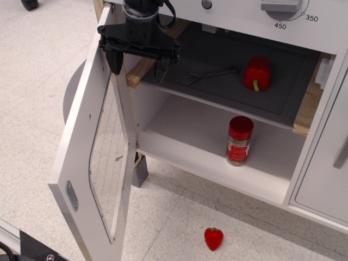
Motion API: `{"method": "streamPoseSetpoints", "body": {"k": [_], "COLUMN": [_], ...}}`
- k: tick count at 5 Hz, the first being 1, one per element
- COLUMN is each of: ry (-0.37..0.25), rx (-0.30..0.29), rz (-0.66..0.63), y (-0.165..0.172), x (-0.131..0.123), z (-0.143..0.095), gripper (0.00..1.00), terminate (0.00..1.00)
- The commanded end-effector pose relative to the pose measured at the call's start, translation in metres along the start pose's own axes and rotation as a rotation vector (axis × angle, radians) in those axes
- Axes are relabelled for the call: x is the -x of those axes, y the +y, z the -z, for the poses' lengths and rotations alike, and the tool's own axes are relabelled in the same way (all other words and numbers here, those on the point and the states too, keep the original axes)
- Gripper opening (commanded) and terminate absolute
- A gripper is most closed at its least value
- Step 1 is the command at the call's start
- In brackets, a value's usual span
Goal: Close oven
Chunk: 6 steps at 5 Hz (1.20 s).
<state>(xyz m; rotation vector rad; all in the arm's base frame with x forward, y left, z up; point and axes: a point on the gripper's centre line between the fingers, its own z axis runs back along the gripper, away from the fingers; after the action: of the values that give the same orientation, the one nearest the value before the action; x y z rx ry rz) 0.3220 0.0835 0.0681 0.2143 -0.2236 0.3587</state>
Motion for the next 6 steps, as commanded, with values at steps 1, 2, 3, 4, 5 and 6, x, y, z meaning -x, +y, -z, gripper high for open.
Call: {"method": "streamPoseSetpoints", "body": {"k": [1,2,3,4,5,6], "ry": [0.0,-0.005,0.023,0.022,0.058,0.066], "rx": [0.0,0.058,0.079,0.096,0.063,0.033], "rz": [0.0,0.019,0.042,0.019,-0.012,0.008], "y": [0.0,-0.002,0.002,0.018,0.039,0.054], "x": [0.0,0.009,0.014,0.019,0.026,0.042], "z": [0.0,-0.029,-0.047,-0.07,-0.079,-0.074], "gripper": [1.0,1.0,1.0,1.0,1.0,1.0], "terminate": [0.0,0.0,0.0,0.0,0.0,0.0]}}
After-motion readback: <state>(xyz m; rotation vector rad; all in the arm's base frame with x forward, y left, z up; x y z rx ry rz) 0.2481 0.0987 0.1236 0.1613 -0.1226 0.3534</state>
